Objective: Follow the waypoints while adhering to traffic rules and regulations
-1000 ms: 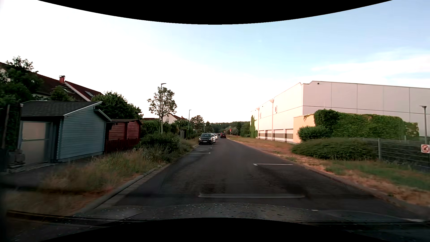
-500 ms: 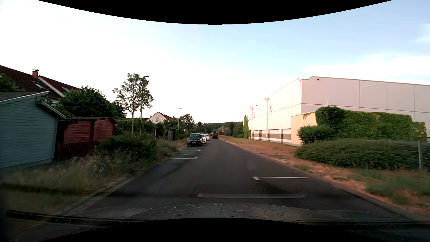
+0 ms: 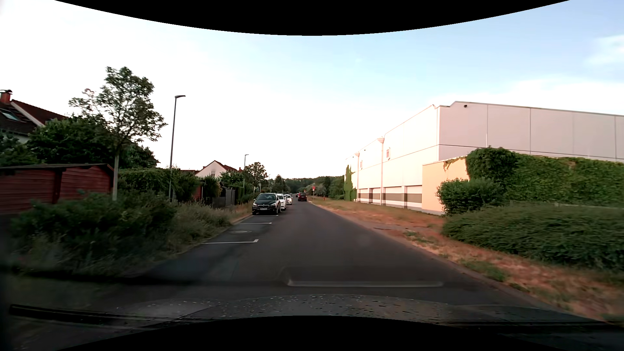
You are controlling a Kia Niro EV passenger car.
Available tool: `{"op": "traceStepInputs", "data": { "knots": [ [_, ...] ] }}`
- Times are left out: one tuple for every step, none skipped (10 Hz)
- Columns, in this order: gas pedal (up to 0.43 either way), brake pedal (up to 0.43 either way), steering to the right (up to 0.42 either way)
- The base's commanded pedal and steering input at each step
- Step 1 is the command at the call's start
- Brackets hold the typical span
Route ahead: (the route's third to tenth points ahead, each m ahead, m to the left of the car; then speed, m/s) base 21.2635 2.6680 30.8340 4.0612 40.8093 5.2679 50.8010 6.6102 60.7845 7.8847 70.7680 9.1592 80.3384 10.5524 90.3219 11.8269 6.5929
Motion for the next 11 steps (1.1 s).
{"op": "traceStepInputs", "data": {
  "knots": [
    [0.15,0.0,0.014],
    [0.15,0.0,0.005],
    [0.15,0.0,-0.001],
    [0.15,0.0,-0.006],
    [0.15,0.0,-0.012],
    [0.15,0.0,-0.02],
    [0.15,0.0,-0.028],
    [0.15,0.0,-0.033],
    [0.15,0.0,-0.035],
    [0.15,0.0,-0.035],
    [0.138,0.0,-0.035]
  ]
}}
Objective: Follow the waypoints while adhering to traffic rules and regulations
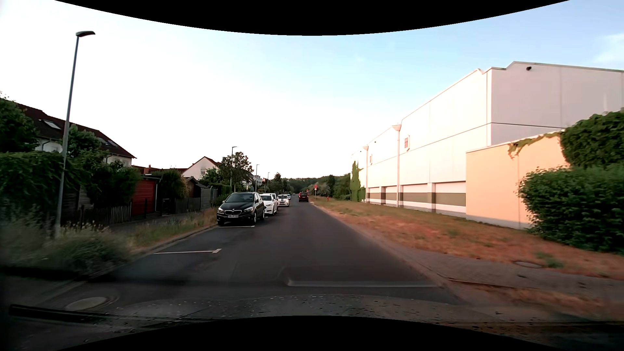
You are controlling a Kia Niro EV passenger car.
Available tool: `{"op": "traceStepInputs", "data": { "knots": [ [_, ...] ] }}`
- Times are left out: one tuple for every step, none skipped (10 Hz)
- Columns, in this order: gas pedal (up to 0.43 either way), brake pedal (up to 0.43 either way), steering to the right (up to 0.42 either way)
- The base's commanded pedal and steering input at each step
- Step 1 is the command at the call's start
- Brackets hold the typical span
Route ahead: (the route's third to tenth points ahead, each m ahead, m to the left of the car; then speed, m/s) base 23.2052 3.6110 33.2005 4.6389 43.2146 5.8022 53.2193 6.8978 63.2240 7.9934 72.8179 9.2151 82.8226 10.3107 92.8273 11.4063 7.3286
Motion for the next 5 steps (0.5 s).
{"op": "traceStepInputs", "data": {
  "knots": [
    [0.138,0.0,-0.036],
    [0.13,0.0,-0.036],
    [0.118,0.0,-0.036],
    [0.118,0.0,-0.036],
    [0.118,0.0,-0.036]
  ]
}}
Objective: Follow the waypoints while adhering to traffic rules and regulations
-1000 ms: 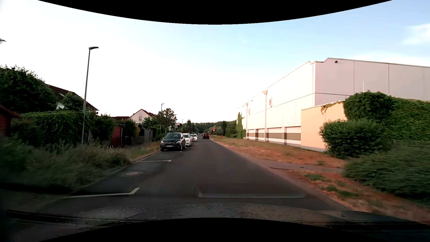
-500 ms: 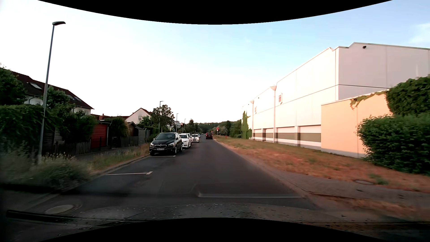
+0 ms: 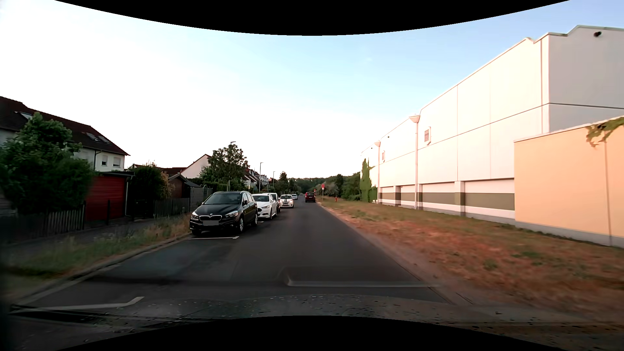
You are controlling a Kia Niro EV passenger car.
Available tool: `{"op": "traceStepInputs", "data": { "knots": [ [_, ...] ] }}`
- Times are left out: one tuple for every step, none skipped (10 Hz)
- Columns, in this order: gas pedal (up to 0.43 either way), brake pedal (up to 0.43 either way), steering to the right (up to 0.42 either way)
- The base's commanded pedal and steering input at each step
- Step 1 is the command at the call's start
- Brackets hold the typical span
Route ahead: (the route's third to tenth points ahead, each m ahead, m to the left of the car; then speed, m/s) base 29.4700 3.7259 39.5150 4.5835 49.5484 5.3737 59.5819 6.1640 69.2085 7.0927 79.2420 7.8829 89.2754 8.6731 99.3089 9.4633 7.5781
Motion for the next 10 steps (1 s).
{"op": "traceStepInputs", "data": {
  "knots": [
    [0.11,0.0,-0.036],
    [0.098,0.0,-0.036],
    [0.087,0.0,-0.036],
    [0.087,0.0,-0.034],
    [0.067,0.0,-0.029],
    [0.059,0.0,-0.023],
    [0.028,0.0,-0.019],
    [0.0,0.0,-0.018],
    [0.0,0.0,-0.018],
    [0.0,0.0,-0.018]
  ]
}}
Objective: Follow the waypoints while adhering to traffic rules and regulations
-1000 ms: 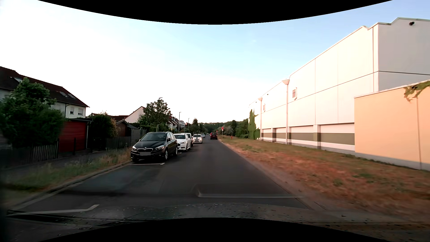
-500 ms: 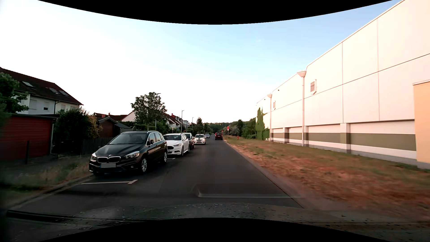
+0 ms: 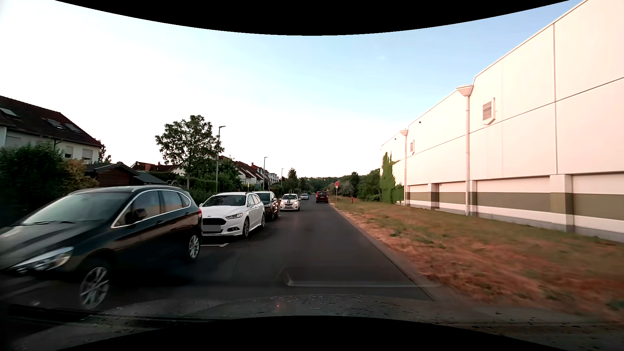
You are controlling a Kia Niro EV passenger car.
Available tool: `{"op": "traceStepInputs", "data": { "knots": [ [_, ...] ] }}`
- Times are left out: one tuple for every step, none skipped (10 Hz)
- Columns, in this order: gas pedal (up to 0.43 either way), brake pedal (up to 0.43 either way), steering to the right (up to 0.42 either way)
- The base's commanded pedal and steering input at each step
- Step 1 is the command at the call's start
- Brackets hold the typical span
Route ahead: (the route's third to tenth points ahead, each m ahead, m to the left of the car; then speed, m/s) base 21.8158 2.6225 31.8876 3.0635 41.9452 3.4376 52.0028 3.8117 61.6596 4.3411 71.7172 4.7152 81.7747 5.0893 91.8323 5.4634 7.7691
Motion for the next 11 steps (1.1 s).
{"op": "traceStepInputs", "data": {
  "knots": [
    [0.0,0.0,-0.017],
    [0.0,0.0,-0.017],
    [0.0,0.0,-0.017],
    [0.0,0.0,-0.016],
    [0.0,0.0,-0.015],
    [0.0,0.0,-0.012],
    [0.0,0.0,-0.009],
    [0.0,0.0,-0.005],
    [0.0,0.0,-0.005],
    [0.0,0.0,-0.005],
    [0.0,0.0,-0.005]
  ]
}}
